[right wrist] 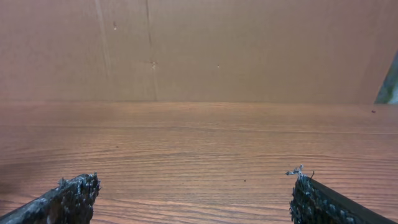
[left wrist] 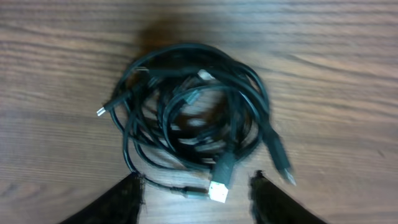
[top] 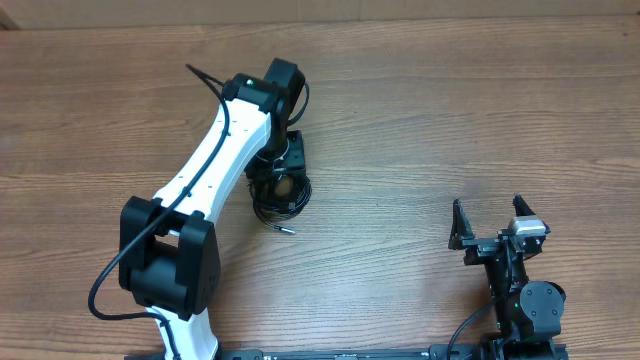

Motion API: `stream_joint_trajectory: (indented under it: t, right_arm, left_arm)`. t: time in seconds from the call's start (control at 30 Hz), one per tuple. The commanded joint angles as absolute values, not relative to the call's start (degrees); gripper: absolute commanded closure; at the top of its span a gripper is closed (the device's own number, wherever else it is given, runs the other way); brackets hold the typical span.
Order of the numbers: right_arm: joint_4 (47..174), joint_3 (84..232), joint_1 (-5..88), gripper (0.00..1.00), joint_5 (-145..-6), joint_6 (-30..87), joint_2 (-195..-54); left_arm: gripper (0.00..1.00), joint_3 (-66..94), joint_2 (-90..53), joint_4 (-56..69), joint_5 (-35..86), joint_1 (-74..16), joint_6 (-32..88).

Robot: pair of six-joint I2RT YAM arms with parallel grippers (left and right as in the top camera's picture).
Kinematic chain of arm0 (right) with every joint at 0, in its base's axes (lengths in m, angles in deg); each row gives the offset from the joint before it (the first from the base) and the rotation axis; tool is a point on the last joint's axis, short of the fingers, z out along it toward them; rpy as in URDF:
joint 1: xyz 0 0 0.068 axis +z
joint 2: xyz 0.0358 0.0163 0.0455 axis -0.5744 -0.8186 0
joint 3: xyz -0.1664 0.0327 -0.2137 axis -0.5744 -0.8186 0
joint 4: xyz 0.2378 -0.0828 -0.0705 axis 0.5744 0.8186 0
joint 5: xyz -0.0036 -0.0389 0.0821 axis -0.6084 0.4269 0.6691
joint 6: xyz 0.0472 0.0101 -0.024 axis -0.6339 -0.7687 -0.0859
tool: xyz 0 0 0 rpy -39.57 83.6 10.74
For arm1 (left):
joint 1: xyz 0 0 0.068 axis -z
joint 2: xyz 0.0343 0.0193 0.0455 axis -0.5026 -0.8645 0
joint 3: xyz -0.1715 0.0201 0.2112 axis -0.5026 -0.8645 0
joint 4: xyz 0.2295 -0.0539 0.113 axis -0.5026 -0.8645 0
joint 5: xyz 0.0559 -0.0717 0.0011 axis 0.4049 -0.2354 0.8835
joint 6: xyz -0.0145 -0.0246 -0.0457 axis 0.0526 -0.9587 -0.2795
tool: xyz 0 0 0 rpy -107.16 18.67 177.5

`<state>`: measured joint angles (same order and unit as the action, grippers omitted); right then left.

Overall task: Untangle cables
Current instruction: 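Lift the grasped cable strand upward with the left gripper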

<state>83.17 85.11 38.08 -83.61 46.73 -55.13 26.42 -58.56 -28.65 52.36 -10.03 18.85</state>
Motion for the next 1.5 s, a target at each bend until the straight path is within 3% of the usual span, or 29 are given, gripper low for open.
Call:
stream_joint_trajectory:
  t: [0.0, 0.37, 0.53, 0.63, 0.73, 0.77, 1.0, 1.23, 1.37, 1.47]
  right_arm:
    - [82.9, 84.5, 38.0, 0.00, -83.6, 46.8, -55.1]
    - [82.8, 84.5, 38.0, 0.00, -83.6, 46.8, -55.1]
    - [82.8, 84.5, 38.0, 0.00, -83.6, 46.8, -55.1]
    - [82.8, 84.5, 38.0, 0.00, -83.6, 46.8, -55.1]
    - [82.8, 84.5, 38.0, 0.00, -83.6, 46.8, -55.1]
    - [82.9, 84.5, 38.0, 0.00, -83.6, 46.8, -55.1]
    - [82.8, 84.5, 38.0, 0.00, -83.6, 46.8, -55.1]
    - [82.8, 84.5, 38.0, 0.00, -83.6, 46.8, -55.1]
    - [82.8, 84.5, 38.0, 0.00, -83.6, 46.8, -55.1]
    - [82.8, 84.5, 38.0, 0.00, -83.6, 46.8, -55.1]
  left_arm:
    - [0.49, 22.9, -59.4, -26.4, 54.5, -11.8, 17.1]
    - [0.69, 14.0, -59.7, -14.6, 54.8, -12.2, 18.8]
    - [0.68, 11.9, -59.7, -12.3, 54.9, -12.2, 18.8]
    - [0.75, 11.9, -59.7, -12.3, 54.9, -12.2, 19.2]
    - [0.94, 11.9, -59.7, -12.5, 54.8, -12.2, 19.7]
    - [0.96, 11.9, -59.7, -12.5, 54.7, -12.2, 19.7]
    - [0.96, 18.8, -59.5, -19.0, 51.0, -12.2, 21.0]
    - [0.96, 38.4, -59.5, -34.3, 46.7, -11.5, 21.8]
    - [0.96, 46.5, -59.5, -38.5, 31.8, -11.3, 28.2]
    - [0.96, 48.9, -59.5, -42.6, 36.2, -11.3, 23.0]
